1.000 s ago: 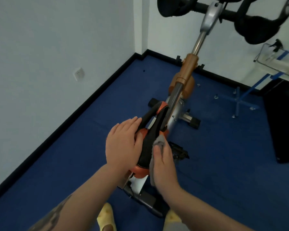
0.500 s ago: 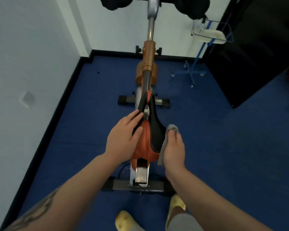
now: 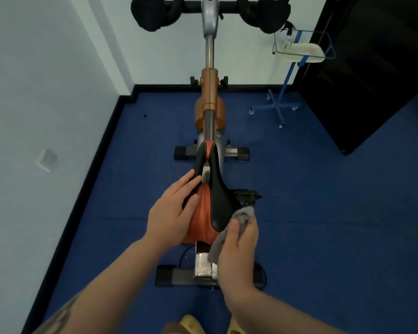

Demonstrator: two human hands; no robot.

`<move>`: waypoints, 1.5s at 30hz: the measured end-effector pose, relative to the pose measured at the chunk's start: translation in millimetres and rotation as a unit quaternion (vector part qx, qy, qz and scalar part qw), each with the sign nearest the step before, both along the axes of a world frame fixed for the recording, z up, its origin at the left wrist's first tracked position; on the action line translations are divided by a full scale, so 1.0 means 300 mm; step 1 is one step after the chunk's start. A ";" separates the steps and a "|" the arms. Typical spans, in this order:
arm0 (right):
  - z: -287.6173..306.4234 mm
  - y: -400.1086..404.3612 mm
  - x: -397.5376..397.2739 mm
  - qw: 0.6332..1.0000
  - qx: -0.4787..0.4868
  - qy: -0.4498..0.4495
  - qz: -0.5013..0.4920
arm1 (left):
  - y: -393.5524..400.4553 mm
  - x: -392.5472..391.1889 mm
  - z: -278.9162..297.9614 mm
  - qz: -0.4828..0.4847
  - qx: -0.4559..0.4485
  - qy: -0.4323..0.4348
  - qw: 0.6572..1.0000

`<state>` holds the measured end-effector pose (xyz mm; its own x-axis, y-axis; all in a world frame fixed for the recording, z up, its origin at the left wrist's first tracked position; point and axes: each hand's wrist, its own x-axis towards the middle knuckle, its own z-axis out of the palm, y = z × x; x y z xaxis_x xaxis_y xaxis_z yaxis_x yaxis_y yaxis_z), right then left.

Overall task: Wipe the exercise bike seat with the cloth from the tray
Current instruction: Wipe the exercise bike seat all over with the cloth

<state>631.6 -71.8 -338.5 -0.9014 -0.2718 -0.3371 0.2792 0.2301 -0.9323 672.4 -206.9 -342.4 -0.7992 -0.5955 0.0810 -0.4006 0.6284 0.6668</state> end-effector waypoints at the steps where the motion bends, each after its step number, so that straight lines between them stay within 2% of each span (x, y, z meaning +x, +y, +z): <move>1: -0.007 0.000 -0.002 1.000 -0.004 0.000 -0.003 | 0.001 0.001 -0.001 0.002 0.004 0.004 1.000; 6: -0.035 -0.034 -0.092 0.998 0.014 -0.054 -0.022 | 0.001 -0.001 -0.001 0.001 0.004 -0.001 1.000; 9: -0.030 -0.041 -0.086 0.999 0.021 -0.031 -0.031 | -0.007 0.002 -0.003 -0.015 -0.005 0.002 1.000; 12: -0.020 -0.068 -0.064 0.996 0.019 -0.004 -0.087 | -0.020 0.006 -0.007 -0.052 0.002 0.010 0.999; 16: -0.023 -0.109 -0.044 0.984 0.037 0.006 -0.176 | -0.071 0.021 -0.002 -0.196 -0.036 -0.020 0.980; 19: -0.042 -0.146 0.011 0.967 0.031 0.014 -0.251 | -0.170 -0.008 0.008 -0.314 -0.088 -0.045 0.944; 22: -0.042 -0.191 0.093 0.952 0.029 0.045 -0.300 | -0.241 -0.102 0.000 -0.401 -0.146 -0.020 0.904; 24: -0.049 -0.219 0.135 0.946 0.030 0.047 -0.320 | -0.247 -0.146 -0.017 -0.435 -0.121 0.002 0.892; 27: -0.042 -0.303 0.198 0.927 0.056 0.068 -0.365 | -0.244 -0.165 -0.044 -0.443 -0.028 0.029 0.895; 30: -0.037 -0.437 0.295 0.915 0.059 0.080 -0.390 | -0.249 -0.167 -0.053 -0.440 -0.011 0.047 0.897; 34: -0.029 -0.521 0.323 0.916 0.045 0.047 -0.395 | -0.248 -0.170 -0.051 -0.442 0.002 0.062 0.895; 40: -0.043 -0.407 0.111 0.840 0.049 0.036 -0.539 | -0.250 -0.176 -0.062 -0.437 -0.002 0.072 0.896; 45: -0.030 -0.537 0.271 0.869 0.053 0.084 -0.485 | -0.251 -0.175 -0.065 -0.436 0.010 0.077 0.896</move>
